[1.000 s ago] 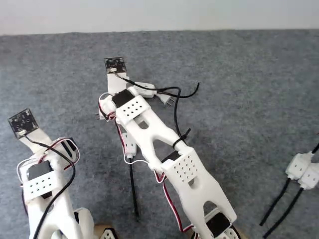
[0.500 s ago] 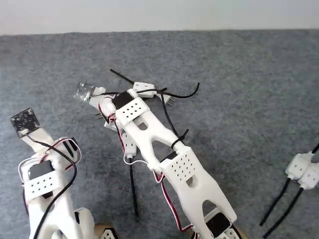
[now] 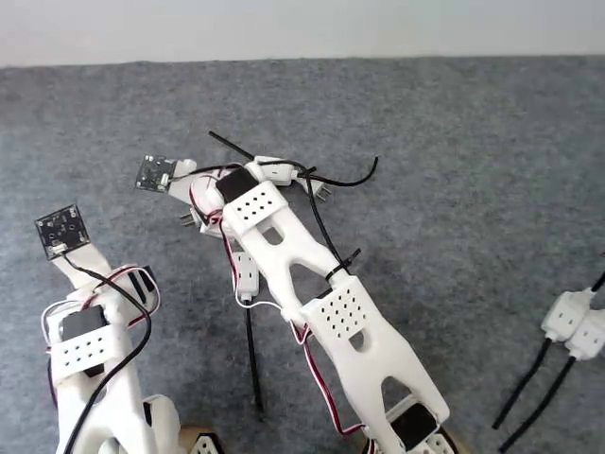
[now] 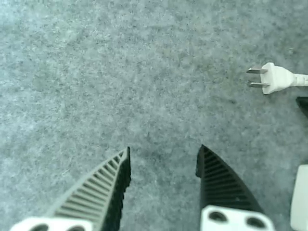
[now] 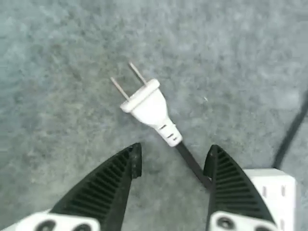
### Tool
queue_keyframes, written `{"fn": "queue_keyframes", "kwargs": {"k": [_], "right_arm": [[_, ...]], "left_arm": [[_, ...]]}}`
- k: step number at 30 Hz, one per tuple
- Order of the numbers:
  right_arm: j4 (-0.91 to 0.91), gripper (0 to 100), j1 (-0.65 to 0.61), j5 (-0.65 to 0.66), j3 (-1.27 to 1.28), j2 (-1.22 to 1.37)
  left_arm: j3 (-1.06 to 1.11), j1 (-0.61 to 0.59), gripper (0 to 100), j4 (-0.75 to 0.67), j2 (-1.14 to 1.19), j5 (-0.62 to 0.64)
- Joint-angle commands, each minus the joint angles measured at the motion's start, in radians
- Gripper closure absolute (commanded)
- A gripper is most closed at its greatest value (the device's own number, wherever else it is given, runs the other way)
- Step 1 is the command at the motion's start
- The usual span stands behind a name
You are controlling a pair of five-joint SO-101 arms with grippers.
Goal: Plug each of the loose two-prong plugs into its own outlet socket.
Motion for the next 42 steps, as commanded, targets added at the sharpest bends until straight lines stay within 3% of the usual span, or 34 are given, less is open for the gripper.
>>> {"fn": "queue_keyframes", "kwargs": {"k": [1,5,17,24,27,30,36,42], "right_arm": [[0.117,77.9,-0.047,0.044,-0.16,-0.004],[0.114,77.9,-0.067,0.123,-0.221,0.051],[-0.007,77.9,0.031,0.226,-0.215,0.111],[-0.102,78.1,0.016,0.267,-0.048,0.111],[-0.154,85.3,-0.007,0.296,0.055,0.11],[-0.157,97.2,-0.019,0.416,0.084,0.11],[-0.039,98.7,-0.015,0.425,0.026,0.101],[0.189,98.9,-0.021,0.417,-0.196,0.101]], "left_arm": [[-0.015,0.003,79,-0.04,-0.02,-0.008],[-0.015,0.003,79,-0.046,-0.015,-0.009],[-0.013,0.003,79,-0.046,-0.014,-0.011],[-0.013,0.003,79,-0.044,-0.014,-0.011],[-0.013,0.003,79,-0.044,-0.014,-0.011],[-0.013,0.003,79,-0.044,-0.014,-0.011],[-0.013,0.003,79,-0.044,-0.014,-0.011],[-0.013,0.003,79,-0.054,-0.014,-0.011]]}}
